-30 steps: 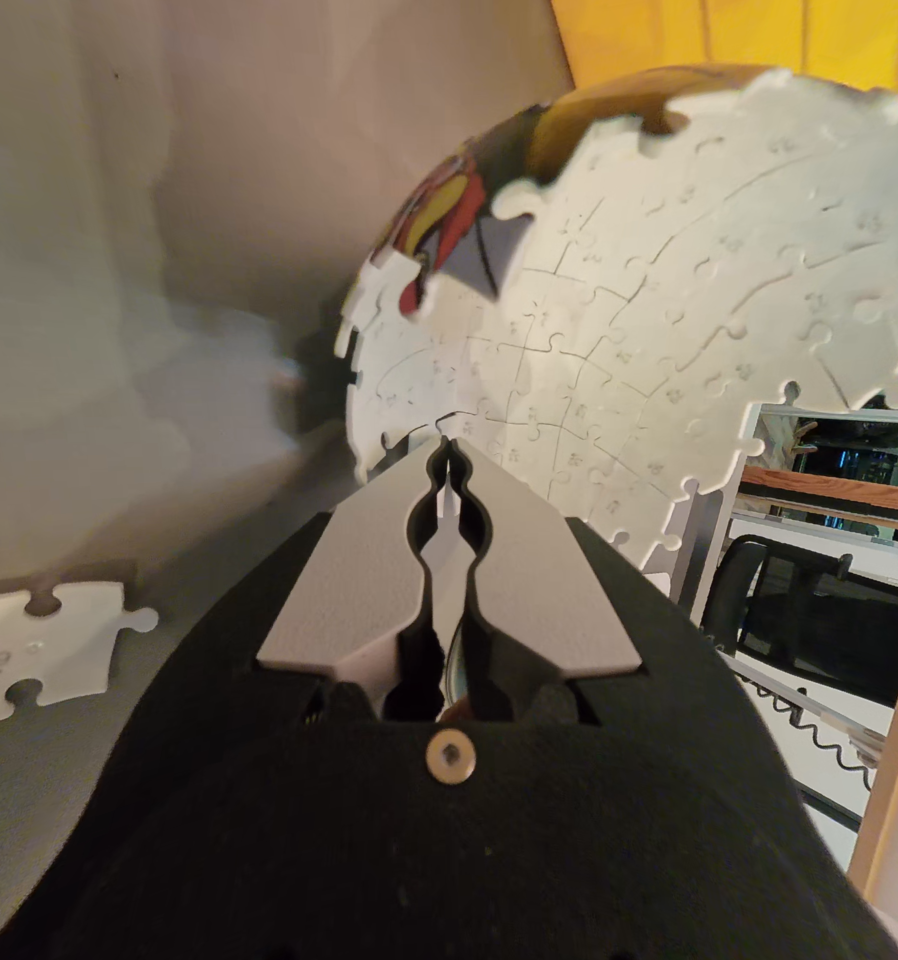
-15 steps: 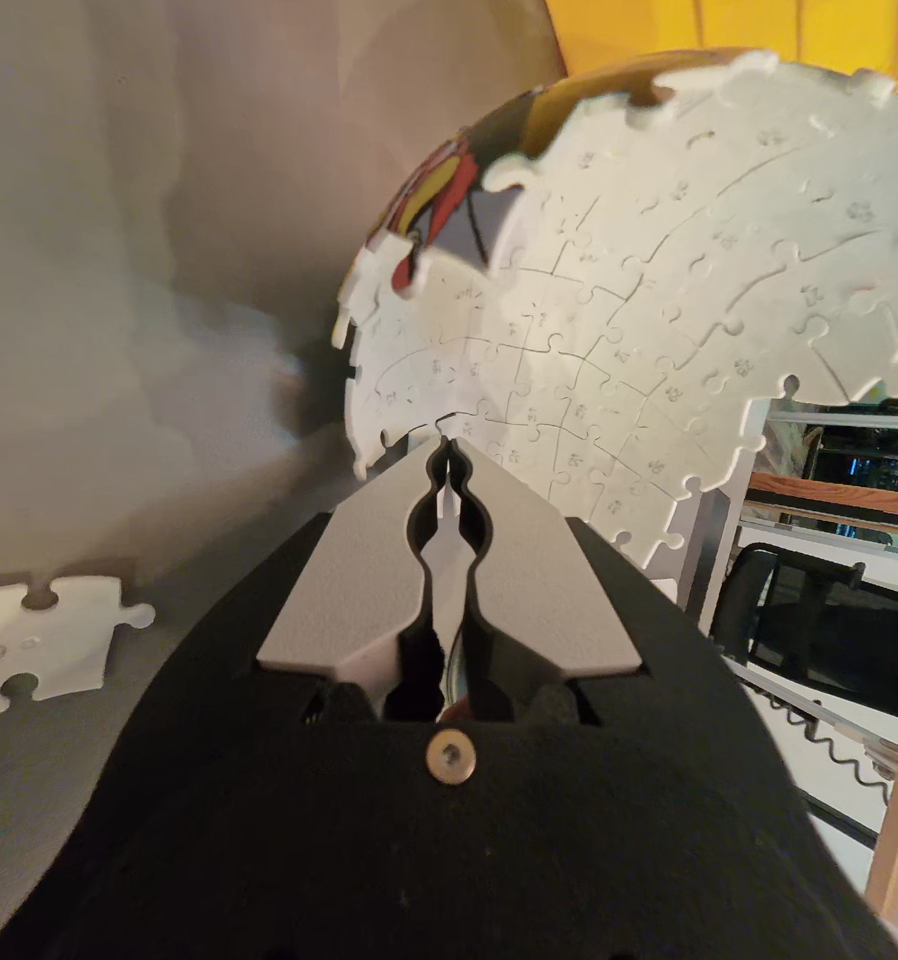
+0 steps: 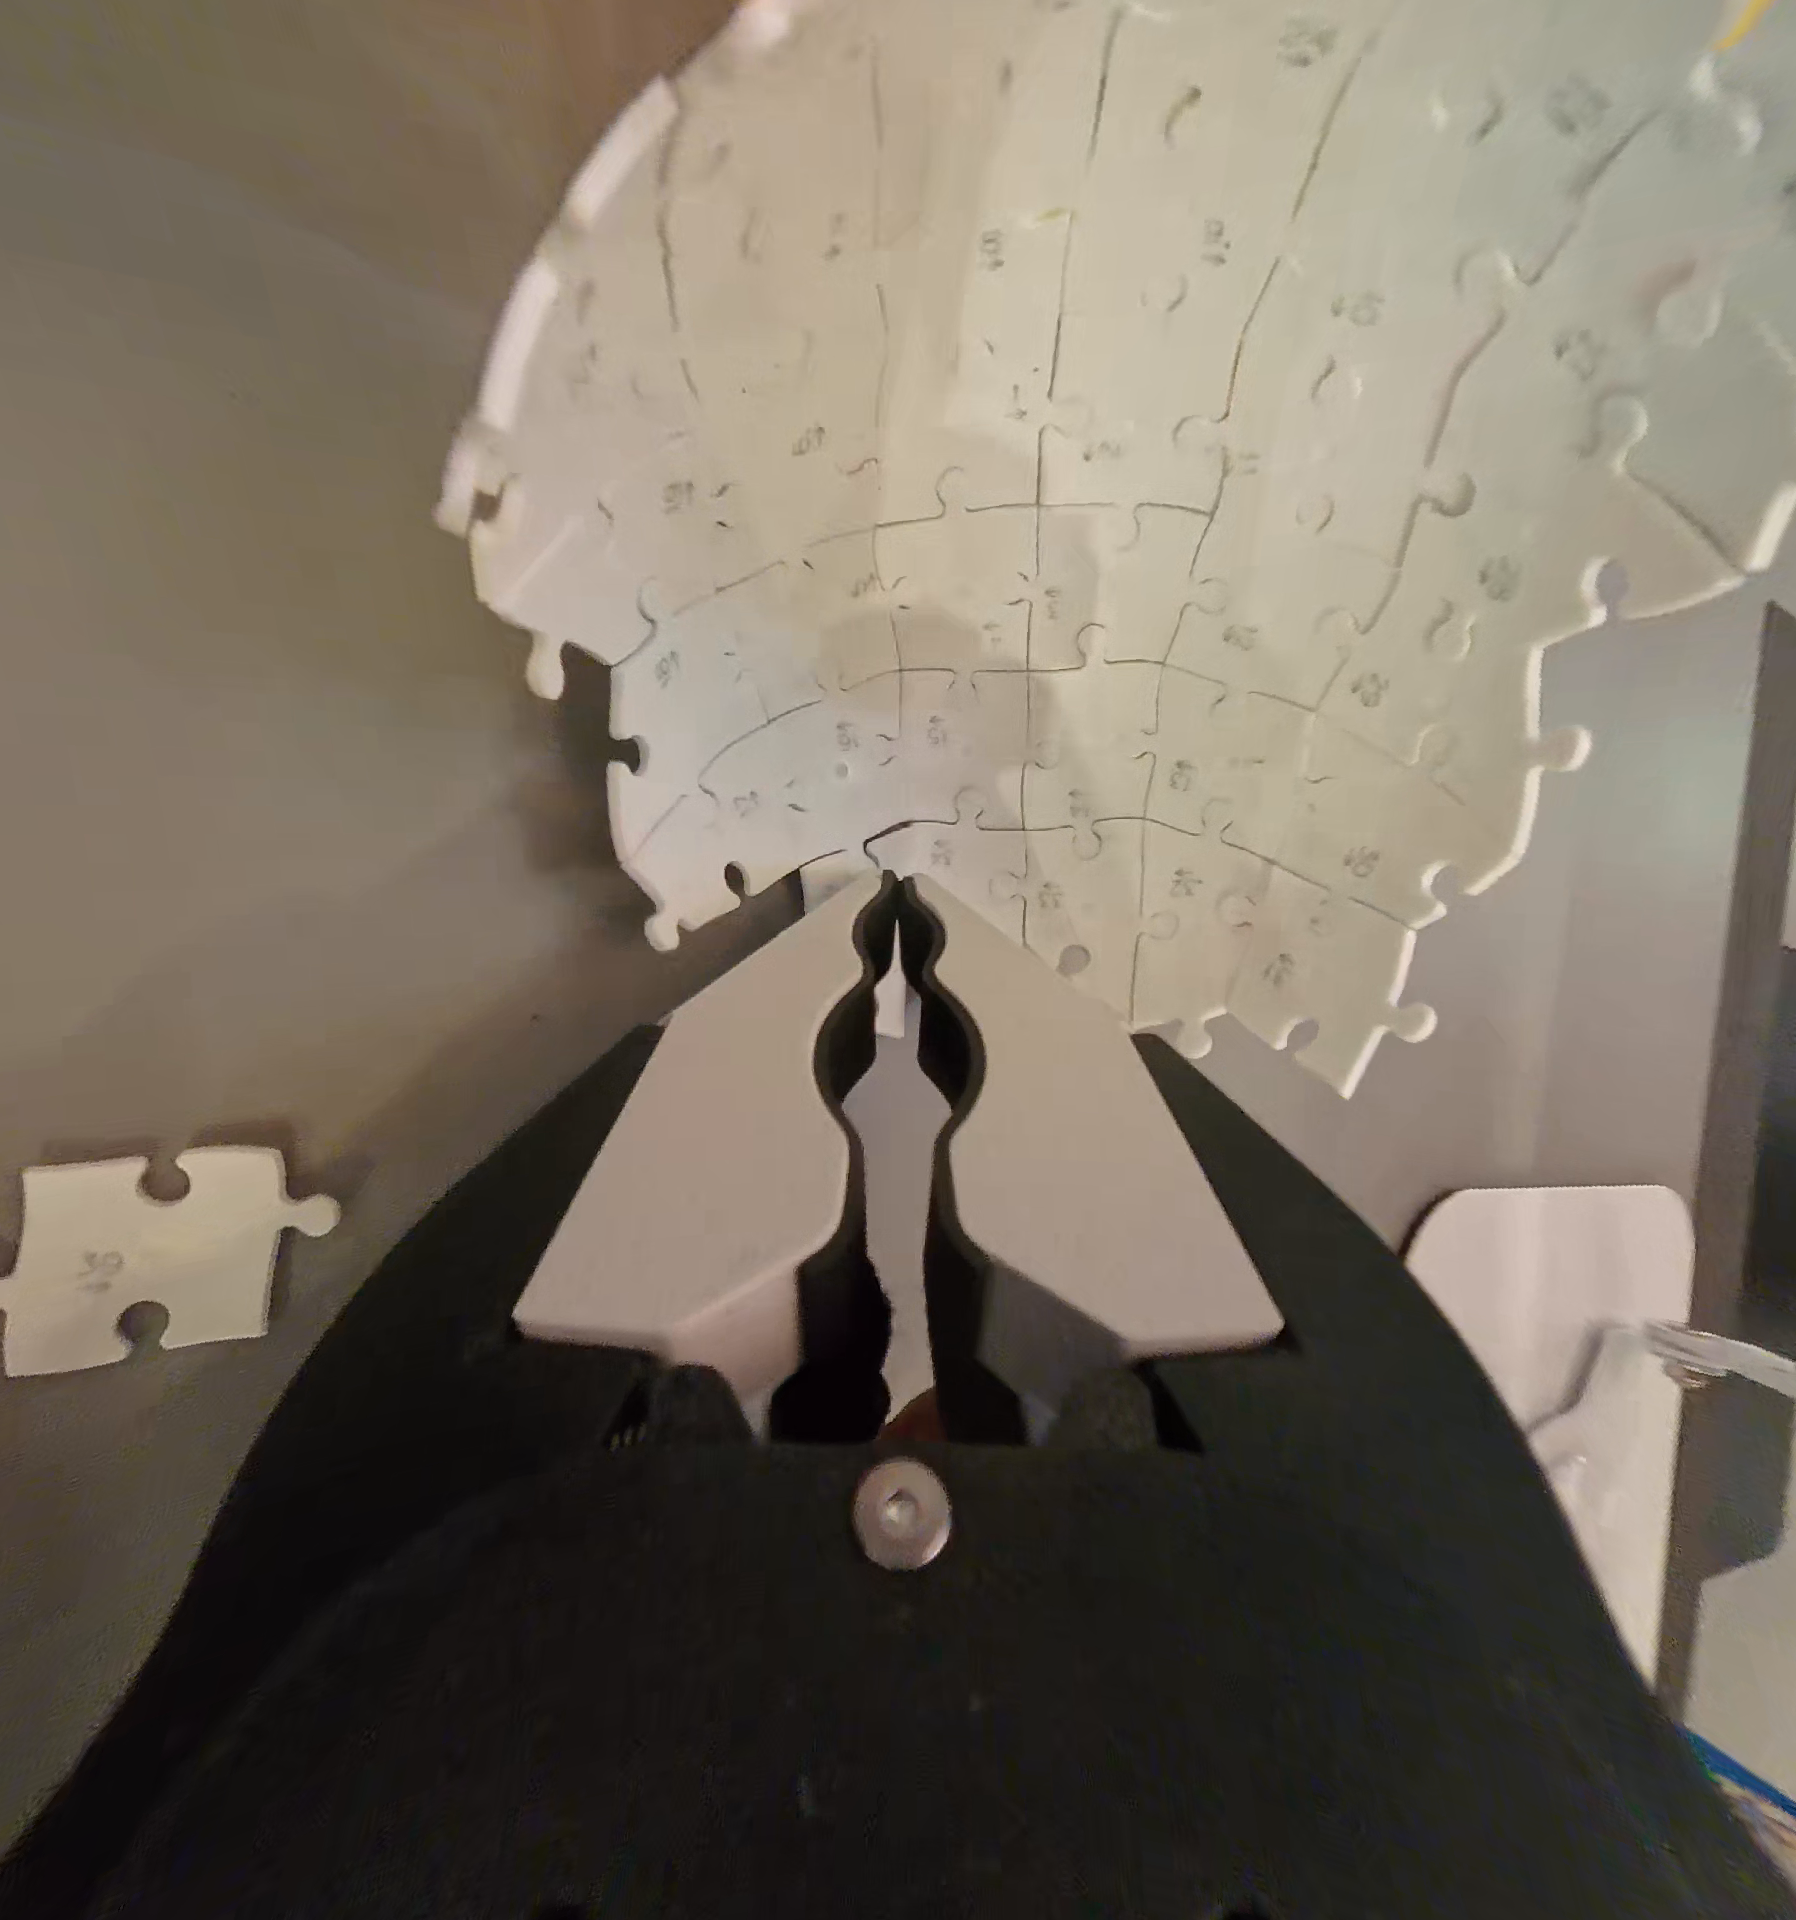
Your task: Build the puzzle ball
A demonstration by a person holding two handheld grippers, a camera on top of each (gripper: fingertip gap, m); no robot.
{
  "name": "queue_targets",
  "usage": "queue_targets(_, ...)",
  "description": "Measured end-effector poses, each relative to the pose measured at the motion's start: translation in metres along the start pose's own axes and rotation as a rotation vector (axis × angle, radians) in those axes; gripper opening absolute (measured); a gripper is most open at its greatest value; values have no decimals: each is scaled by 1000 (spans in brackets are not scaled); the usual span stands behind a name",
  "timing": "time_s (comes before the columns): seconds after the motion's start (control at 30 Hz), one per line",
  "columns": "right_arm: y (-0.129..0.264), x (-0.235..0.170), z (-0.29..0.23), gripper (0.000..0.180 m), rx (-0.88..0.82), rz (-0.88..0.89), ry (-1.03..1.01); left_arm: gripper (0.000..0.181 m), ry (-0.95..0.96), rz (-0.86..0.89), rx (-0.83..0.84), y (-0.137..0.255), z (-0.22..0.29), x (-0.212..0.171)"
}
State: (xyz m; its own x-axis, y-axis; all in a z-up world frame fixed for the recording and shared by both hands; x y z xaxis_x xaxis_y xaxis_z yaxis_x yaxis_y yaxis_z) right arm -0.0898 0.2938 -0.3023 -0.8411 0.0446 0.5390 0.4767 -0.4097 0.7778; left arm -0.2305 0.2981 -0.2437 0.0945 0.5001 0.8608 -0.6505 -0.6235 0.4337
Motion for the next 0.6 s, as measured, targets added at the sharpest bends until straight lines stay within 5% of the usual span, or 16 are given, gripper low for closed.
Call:
queue_targets(0.03, 0, 0, 1, 0, 13, 0, -22, 6, 17, 8, -2, -1, -2, -1)
queue_targets(0.27, -1, -1, 6, 0, 116, -7, -175, 4, 87, -1, -40, -11, -6, -13)
queue_targets(0.6, -3, 5, 5, 0, 71, -62, -32, 2, 112, -2, -64, -18, -8, -14)
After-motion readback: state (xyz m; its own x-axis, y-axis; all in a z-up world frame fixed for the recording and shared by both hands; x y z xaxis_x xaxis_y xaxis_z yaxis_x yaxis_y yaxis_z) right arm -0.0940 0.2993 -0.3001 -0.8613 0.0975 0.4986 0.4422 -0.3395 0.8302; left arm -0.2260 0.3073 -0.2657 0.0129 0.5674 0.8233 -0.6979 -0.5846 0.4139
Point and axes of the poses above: each gripper's, where its closed fingertips meet, y back along the fingers, x out of its top, z = x × y across the jaws, the point moved 6 cm from there along y, back along the fingers, and after that the axes turned 11 degrees about -y, right-handed, at the moved point
